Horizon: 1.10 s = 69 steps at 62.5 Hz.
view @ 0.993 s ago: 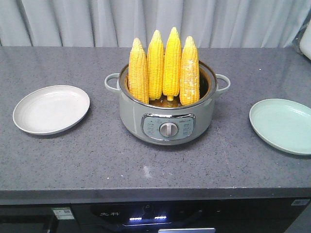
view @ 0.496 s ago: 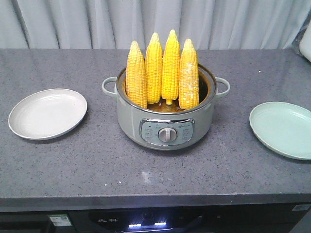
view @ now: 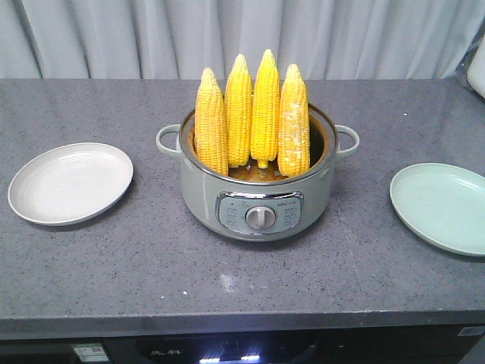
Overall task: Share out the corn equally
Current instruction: 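Drive closer and center the base on the corn pot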
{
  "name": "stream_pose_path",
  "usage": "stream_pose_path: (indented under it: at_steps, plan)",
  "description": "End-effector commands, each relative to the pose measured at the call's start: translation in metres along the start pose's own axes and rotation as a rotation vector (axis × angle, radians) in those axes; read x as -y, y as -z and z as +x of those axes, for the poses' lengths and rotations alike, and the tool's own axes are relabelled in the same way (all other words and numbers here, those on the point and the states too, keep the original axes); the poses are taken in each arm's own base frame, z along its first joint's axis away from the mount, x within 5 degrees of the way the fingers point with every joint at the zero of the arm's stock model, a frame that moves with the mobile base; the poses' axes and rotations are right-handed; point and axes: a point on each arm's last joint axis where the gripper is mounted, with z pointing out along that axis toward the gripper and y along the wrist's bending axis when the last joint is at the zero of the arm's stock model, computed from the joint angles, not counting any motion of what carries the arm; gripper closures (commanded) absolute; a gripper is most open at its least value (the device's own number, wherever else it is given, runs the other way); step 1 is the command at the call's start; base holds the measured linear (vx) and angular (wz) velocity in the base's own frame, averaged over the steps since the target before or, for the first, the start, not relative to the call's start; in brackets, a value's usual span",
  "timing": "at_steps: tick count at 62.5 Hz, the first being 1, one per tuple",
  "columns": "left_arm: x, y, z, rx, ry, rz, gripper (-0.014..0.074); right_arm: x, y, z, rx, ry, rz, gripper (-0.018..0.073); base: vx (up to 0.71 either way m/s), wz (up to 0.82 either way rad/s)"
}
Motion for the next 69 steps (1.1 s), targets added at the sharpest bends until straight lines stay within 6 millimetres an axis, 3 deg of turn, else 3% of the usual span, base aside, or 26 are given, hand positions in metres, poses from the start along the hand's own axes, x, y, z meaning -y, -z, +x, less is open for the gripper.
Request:
stream_pose_path:
  at_steps: [1,69]
  plan:
    - [0.0,0.0011,-0.0032,0.081,0.018,0.001,0.0603,0.0003,0.0,-0.0034,0.068,0.004,0.002,0.0563,0.02,0.0]
    - [0.0,0.0011,-0.0032,0.081,0.018,0.001,0.0603,0.0003,0.0,-0.0034,0.068,0.004,0.002,0.0563,0.01,0.0]
